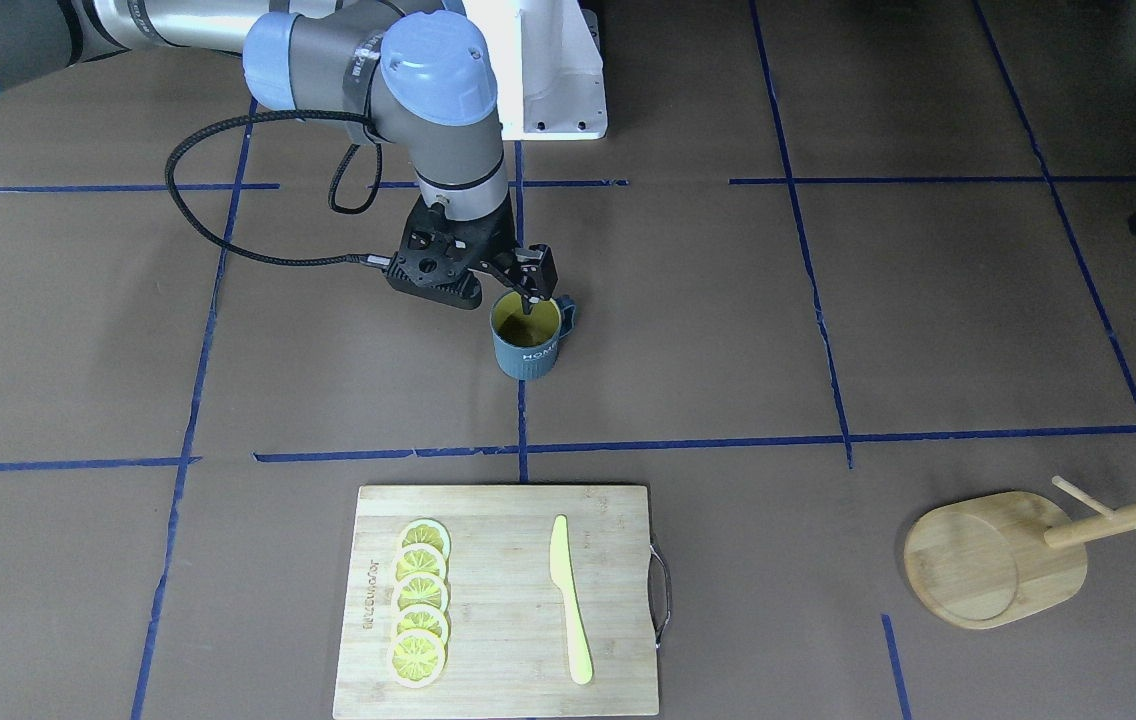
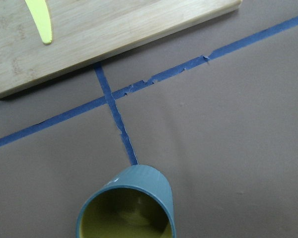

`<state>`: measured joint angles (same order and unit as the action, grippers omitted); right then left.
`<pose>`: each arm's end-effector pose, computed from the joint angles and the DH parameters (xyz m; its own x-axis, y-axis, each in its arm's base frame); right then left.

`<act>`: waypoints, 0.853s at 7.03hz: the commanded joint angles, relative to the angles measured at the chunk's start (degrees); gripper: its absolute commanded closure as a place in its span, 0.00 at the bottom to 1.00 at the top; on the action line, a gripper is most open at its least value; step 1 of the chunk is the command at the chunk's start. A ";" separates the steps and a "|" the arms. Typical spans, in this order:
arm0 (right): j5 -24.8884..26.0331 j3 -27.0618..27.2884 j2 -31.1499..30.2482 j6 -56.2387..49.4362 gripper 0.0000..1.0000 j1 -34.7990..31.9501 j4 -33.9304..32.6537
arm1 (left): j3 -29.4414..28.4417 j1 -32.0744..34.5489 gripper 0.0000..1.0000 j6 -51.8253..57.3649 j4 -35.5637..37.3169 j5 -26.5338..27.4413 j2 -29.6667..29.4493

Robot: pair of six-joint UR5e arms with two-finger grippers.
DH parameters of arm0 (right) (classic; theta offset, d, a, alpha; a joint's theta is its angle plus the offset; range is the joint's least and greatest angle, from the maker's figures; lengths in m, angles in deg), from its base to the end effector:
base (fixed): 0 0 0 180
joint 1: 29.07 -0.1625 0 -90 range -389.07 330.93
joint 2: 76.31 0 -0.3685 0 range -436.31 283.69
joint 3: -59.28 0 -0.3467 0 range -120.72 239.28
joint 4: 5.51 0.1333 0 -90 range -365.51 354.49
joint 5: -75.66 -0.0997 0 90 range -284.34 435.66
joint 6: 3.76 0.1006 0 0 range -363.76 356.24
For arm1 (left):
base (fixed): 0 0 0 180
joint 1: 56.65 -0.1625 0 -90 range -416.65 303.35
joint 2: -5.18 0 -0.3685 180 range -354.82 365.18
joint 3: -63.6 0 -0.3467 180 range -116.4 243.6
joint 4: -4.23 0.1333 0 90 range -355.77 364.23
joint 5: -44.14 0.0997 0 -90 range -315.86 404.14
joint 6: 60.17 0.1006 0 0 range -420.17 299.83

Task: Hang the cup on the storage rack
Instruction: 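Open the right gripper and lift it away while the left arm reaches toward the mug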

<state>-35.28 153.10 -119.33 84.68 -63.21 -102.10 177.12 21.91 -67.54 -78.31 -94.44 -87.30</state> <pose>-0.4631 -0.4316 0.1431 0.6017 0.3773 0.7040 -0.3016 0.9235 -0.2371 0.0312 -0.4459 0.4101 0.6203 0.2427 -0.7459 -0.1094 0.9684 0.2241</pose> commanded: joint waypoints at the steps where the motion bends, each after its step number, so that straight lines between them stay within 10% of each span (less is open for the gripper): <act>1: -1.46 5.04 -4.42 -1.76 0.00 -3.55 -0.89 | 8.98 -9.70 0.00 -12.71 -0.16 1.37 -0.07; 6: -9.63 10.50 -15.85 -23.27 0.00 -16.47 -0.80 | 8.76 -32.74 0.00 -14.87 -4.29 13.68 -15.34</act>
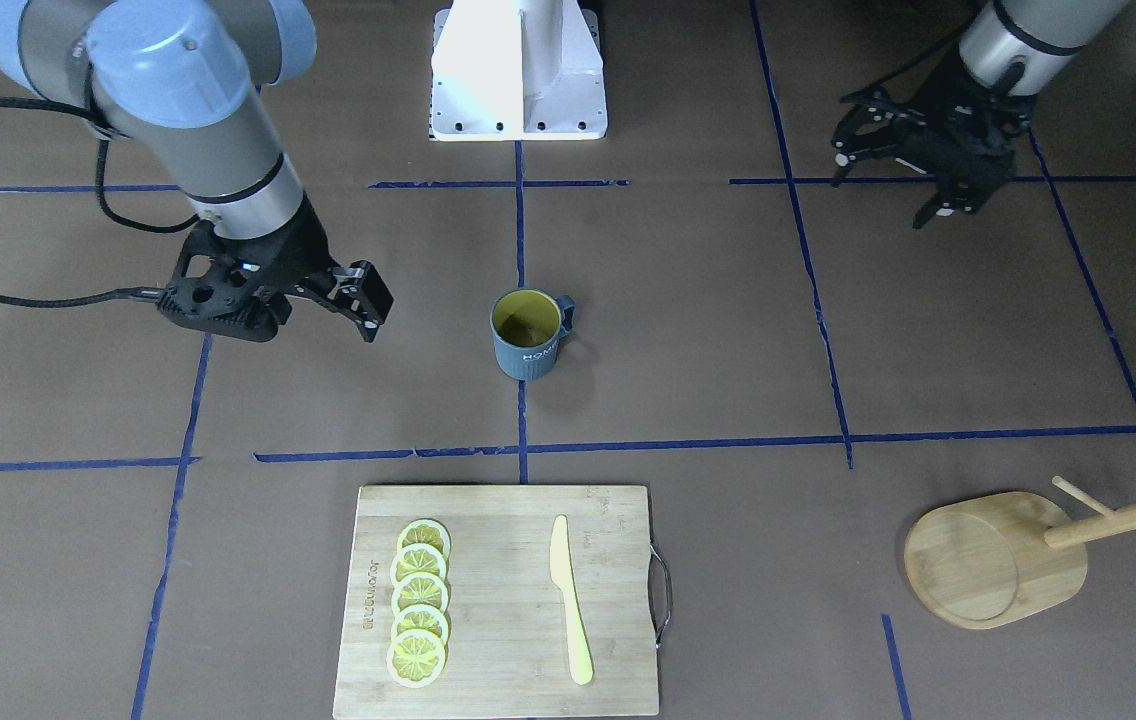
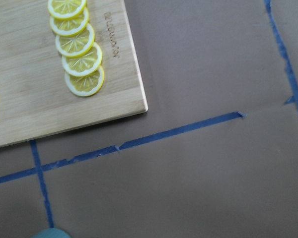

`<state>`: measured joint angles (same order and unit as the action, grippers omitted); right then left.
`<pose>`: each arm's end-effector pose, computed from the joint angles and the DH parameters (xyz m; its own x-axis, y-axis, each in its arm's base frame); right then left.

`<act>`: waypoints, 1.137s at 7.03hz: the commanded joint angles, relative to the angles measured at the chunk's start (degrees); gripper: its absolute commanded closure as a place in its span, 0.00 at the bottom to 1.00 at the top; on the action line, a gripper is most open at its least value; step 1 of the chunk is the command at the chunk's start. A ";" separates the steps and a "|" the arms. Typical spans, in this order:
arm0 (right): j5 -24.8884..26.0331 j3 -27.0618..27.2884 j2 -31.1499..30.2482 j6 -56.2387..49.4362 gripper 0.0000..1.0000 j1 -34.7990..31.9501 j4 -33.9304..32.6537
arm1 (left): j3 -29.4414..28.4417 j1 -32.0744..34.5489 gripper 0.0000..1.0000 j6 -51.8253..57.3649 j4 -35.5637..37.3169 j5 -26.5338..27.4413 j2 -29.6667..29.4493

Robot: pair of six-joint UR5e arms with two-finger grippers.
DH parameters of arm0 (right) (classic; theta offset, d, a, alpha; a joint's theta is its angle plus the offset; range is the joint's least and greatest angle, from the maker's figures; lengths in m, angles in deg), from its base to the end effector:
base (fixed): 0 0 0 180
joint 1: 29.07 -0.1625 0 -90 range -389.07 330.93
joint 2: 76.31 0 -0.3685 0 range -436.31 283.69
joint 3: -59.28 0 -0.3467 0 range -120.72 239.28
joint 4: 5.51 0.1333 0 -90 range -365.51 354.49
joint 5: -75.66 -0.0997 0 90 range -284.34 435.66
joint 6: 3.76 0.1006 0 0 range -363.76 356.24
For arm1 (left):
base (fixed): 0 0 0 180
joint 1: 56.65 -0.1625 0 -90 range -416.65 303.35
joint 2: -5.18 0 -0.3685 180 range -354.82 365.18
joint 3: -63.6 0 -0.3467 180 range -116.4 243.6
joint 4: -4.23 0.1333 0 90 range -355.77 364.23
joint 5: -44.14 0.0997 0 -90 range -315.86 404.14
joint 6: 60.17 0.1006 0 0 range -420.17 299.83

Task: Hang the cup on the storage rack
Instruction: 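Open the right gripper and lift it away while the left arm reaches toward the mug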

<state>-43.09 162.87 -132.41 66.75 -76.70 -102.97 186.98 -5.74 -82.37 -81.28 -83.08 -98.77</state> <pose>-0.3233 -0.4805 0.2162 0.6330 0.2599 0.7292 -0.2419 0.9612 -0.1326 0.2284 -0.3960 0.2562 0.5068 0.5454 -0.6676 -0.2925 0.8373 0.4620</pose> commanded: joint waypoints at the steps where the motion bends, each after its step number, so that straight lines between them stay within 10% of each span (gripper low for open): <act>1: -2.18 0.74 -4.18 -9.82 0.00 -5.08 -0.10 | -4.69 -6.34 0.00 0.14 -8.11 2.32 -6.15; 4: -5.96 0.65 -8.93 -19.77 0.00 -10.97 0.08 | -25.75 -8.02 0.00 0.40 -38.87 2.41 -10.21; 8: -6.31 -0.49 -9.29 -22.78 0.00 -12.75 -0.36 | -29.42 -14.57 0.00 -0.21 -42.98 11.04 -14.26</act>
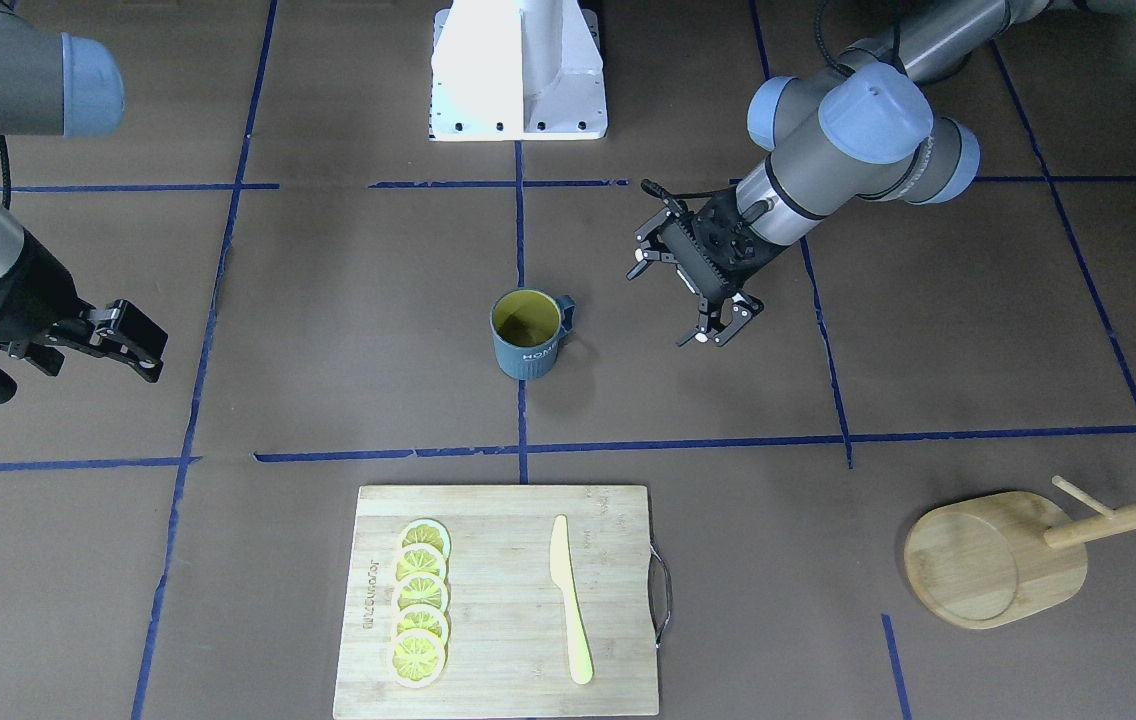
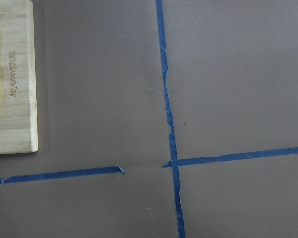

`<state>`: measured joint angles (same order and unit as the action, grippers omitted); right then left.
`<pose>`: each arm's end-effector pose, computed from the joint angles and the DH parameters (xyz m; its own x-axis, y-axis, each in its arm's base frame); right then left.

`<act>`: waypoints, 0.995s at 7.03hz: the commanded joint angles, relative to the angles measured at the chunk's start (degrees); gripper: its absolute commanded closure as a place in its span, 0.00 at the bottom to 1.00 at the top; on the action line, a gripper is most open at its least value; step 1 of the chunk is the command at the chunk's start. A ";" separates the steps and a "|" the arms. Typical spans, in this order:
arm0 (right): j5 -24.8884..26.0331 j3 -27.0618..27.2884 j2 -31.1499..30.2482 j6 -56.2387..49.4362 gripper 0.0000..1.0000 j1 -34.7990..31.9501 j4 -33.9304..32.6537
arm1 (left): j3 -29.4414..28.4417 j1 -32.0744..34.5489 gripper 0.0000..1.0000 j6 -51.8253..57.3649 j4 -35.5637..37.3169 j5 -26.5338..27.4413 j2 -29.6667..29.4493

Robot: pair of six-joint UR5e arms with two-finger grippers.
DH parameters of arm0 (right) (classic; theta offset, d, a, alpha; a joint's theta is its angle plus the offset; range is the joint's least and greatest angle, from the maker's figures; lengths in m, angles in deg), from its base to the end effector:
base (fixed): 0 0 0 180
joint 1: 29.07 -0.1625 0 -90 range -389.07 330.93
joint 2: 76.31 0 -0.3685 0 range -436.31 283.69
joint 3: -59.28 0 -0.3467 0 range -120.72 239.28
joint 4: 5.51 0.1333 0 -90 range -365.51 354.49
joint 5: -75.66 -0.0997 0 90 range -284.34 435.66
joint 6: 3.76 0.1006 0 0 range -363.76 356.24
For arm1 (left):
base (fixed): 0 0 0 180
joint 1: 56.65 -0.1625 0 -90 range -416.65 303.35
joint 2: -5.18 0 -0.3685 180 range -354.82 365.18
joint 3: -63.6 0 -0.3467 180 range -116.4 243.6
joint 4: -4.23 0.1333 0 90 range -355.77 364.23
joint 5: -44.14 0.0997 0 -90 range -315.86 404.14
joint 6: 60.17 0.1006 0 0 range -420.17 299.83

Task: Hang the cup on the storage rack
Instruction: 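Lower the left gripper beside the mug and grasp its handle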

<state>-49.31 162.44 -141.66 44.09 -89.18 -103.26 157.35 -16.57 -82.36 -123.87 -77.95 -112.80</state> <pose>-0.2111 -0.5190 0.3063 0.7005 0.1152 0.7043 -0.1312 0.9908 -0.0316 0.3940 -0.4359 0.2414 0.2514 0.8137 -0.5241 -0.1824 0.5717 0.8000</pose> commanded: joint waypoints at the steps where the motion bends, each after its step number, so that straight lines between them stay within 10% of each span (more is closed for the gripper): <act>1: -0.10 -0.06 -0.04 -0.12 0.00 -0.18 -0.08 | 0.56 -7.70 0.00 -0.48 -0.39 12.77 -0.23; 7: -0.01 -0.06 -0.04 -0.12 0.00 -0.44 0.01 | -3.04 -14.84 0.00 -0.04 -0.39 20.44 -3.47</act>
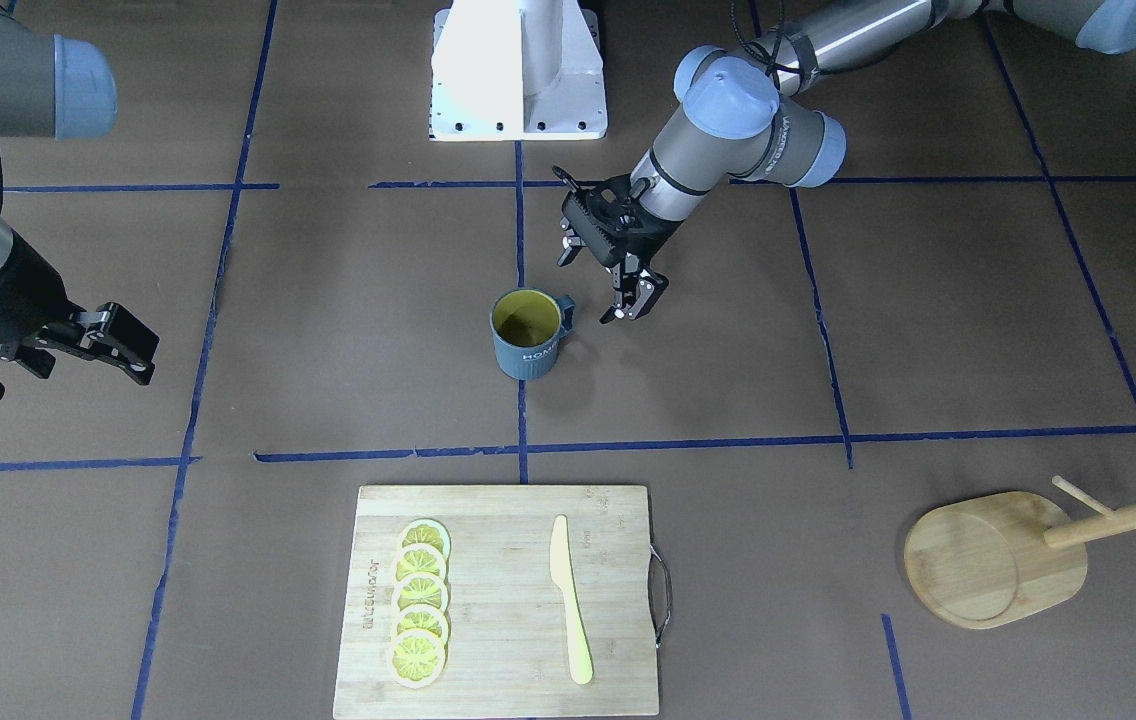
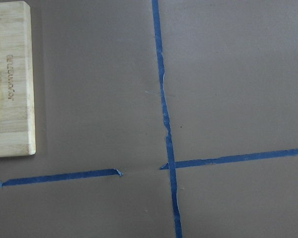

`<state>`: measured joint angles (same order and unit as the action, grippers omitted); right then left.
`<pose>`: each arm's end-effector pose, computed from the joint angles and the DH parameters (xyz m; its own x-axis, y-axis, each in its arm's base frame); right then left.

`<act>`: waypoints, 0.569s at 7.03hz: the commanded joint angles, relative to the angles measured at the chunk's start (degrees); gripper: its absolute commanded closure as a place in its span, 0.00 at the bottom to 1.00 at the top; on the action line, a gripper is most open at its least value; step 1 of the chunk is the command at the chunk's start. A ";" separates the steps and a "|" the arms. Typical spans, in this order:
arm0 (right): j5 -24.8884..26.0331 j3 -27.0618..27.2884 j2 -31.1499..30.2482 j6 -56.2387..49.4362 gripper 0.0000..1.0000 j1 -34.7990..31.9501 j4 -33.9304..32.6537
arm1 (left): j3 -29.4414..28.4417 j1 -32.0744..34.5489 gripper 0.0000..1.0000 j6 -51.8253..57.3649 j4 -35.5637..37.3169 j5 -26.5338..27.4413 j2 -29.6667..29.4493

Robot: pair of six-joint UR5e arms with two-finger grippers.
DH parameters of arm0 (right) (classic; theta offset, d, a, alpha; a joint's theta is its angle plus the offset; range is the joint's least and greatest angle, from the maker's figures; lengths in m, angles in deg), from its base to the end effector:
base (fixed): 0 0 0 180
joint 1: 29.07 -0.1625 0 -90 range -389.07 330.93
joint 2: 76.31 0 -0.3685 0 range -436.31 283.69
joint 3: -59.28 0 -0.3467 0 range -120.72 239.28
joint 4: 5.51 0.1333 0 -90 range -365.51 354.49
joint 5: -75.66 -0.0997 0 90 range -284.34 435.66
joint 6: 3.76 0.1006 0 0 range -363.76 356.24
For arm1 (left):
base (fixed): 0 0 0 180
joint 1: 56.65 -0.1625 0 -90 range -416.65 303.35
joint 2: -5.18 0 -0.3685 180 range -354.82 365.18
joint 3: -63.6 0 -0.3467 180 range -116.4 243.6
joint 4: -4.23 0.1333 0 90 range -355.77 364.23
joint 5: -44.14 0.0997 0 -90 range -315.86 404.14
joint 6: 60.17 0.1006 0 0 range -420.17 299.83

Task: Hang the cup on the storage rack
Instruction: 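Lower the left gripper beside the mug and grasp its handle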

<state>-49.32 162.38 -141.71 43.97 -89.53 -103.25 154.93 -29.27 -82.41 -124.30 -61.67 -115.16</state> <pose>-0.2080 -0.5204 0.3072 0.7006 0.1185 0.7036 -0.1357 0.9902 -0.0316 0.4895 -0.3727 0.2375 0.3127 0.8410 -0.4415 -0.1971 0.5122 0.8360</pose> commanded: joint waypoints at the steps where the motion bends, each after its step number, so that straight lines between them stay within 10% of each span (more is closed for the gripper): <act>1: 0.00 0.00 0.00 0.00 0.00 -0.09 0.00 | -1.40 -2.34 0.00 0.00 0.13 5.34 -1.91; 4: -0.09 0.09 0.00 0.09 0.00 -0.44 0.00 | -2.02 -1.64 0.08 0.09 -0.05 5.53 -1.66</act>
<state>-49.38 162.39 -141.67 44.05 -89.83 -103.25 153.22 -31.25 -82.29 -124.26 -56.28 -116.87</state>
